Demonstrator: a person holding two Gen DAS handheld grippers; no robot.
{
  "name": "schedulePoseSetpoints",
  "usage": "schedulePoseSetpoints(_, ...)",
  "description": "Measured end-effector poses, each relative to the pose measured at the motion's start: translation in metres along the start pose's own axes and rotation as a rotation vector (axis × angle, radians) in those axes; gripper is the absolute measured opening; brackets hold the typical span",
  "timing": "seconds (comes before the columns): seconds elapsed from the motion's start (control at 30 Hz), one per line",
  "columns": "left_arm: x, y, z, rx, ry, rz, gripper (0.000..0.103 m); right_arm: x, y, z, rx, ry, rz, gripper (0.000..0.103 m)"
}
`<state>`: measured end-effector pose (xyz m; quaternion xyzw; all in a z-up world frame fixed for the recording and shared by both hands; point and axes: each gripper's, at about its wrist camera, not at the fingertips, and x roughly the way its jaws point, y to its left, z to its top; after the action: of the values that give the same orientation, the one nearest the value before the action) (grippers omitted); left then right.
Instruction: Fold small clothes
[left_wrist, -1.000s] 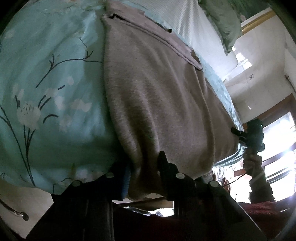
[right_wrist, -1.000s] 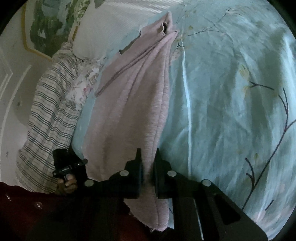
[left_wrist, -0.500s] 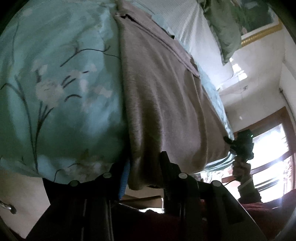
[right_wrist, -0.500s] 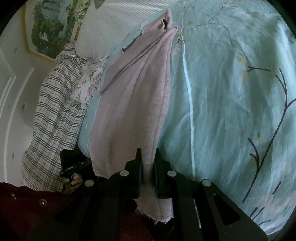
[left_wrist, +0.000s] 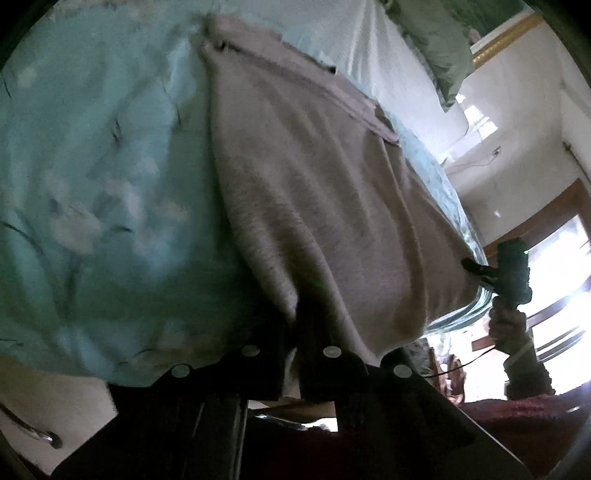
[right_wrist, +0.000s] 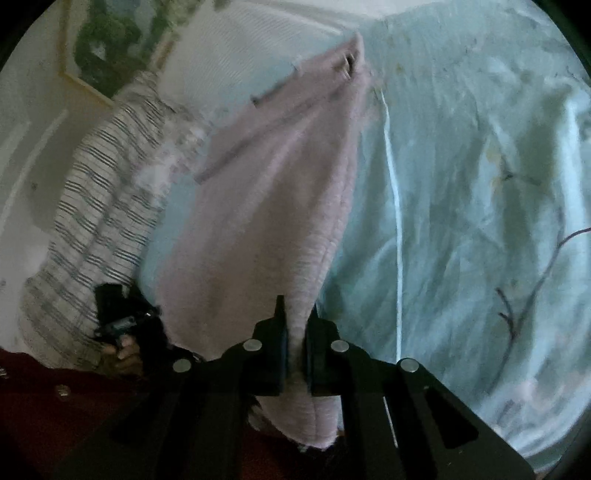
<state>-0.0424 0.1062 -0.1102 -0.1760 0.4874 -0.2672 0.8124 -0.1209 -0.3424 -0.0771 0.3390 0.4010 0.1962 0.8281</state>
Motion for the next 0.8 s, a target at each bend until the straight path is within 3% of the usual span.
schedulePoseSetpoints(0.17,-0.043,0.0,0.003,0.038,-0.079,-0.002,0.003,0.001,-0.014,0.0,0.037,0.005,0.007,0.008)
schedulePoseSetpoints(0.27,-0.036,0.01,0.006,0.008,-0.065,-0.018,0.003,0.015,-0.024,-0.004,0.088,0.049,0.023,0.01)
schedulePoseSetpoints(0.43,-0.007,0.016,0.009,-0.014,0.003,-0.066,0.005,0.005,-0.03,-0.011,0.114,0.033,0.052,0.013)
schedulePoseSetpoints(0.47,0.0,0.018,0.009,-0.024,0.021,-0.059,0.008,0.003,-0.03,-0.012,0.112,0.038,0.051,0.013)
schedulePoseSetpoints(0.57,0.013,0.03,0.01,-0.061,0.063,-0.045,0.031,-0.001,-0.032,-0.018,0.109,0.056,0.061,0.014)
schedulePoseSetpoints(0.7,0.021,0.032,0.013,-0.067,0.069,-0.099,0.038,0.002,-0.033,-0.023,0.115,0.053,0.117,0.022)
schedulePoseSetpoints(0.8,0.028,0.02,0.017,-0.031,0.072,-0.128,0.036,0.007,-0.03,-0.024,0.103,0.06,0.145,0.024)
